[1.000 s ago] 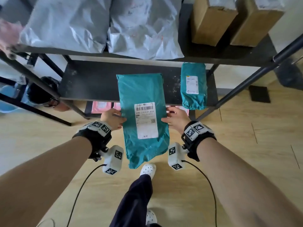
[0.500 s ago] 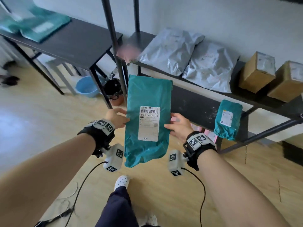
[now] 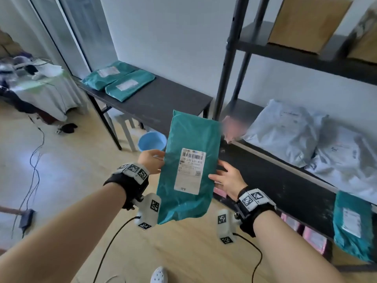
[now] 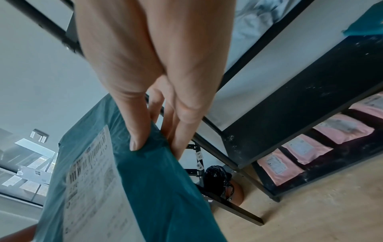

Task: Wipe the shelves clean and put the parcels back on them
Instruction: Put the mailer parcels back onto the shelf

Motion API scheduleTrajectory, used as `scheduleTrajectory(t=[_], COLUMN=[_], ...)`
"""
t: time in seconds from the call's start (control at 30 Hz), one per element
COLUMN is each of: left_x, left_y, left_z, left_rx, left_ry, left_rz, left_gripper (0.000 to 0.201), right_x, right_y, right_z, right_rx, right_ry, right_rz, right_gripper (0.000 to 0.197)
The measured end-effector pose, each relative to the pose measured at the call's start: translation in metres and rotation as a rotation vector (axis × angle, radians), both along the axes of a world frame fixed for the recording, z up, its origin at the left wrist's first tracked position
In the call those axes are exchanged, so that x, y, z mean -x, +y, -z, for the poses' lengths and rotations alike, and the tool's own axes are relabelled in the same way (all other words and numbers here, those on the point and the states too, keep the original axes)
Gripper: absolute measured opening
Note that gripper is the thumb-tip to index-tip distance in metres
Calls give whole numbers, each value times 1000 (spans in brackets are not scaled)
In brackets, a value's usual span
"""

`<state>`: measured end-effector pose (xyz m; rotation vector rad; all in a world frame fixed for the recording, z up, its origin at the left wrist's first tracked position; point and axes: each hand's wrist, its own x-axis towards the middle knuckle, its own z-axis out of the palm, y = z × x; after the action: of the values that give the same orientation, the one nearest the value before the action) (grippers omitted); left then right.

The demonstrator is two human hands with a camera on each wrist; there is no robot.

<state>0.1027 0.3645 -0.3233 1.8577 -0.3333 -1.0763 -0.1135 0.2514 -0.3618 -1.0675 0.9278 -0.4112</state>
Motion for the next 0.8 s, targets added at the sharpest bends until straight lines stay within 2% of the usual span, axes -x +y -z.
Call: scheduleTrajectory(t=[0.1, 0.17, 0.37, 0.47, 0.57, 0.8], left_x=[-57, -91, -187, -234, -277, -362], left_y=[-11, -20, -65, -98, -129, -181], left_z=[-3, -4, -4, -3, -4, 8], left_rx=[-1, -3, -24, -19, -30, -72], left_ry=[-94, -96, -79, -74, -2, -40], left_rz=[94, 112, 65, 61, -30, -5], left_gripper=[27, 30, 42, 40, 32, 39], right_x=[-60, -99, -206, -253, -297, -382], right_y=[-17, -32, -88, -126, -161, -215], right_z=[-2, -5, -7, 1, 5, 12], right_rx=[6, 26, 22, 2, -11, -52], right_ry=[11, 14, 6, -9, -11, 33], right_rz=[7, 1, -52, -67, -90, -123], right_gripper=[59, 58, 61, 59, 59, 60])
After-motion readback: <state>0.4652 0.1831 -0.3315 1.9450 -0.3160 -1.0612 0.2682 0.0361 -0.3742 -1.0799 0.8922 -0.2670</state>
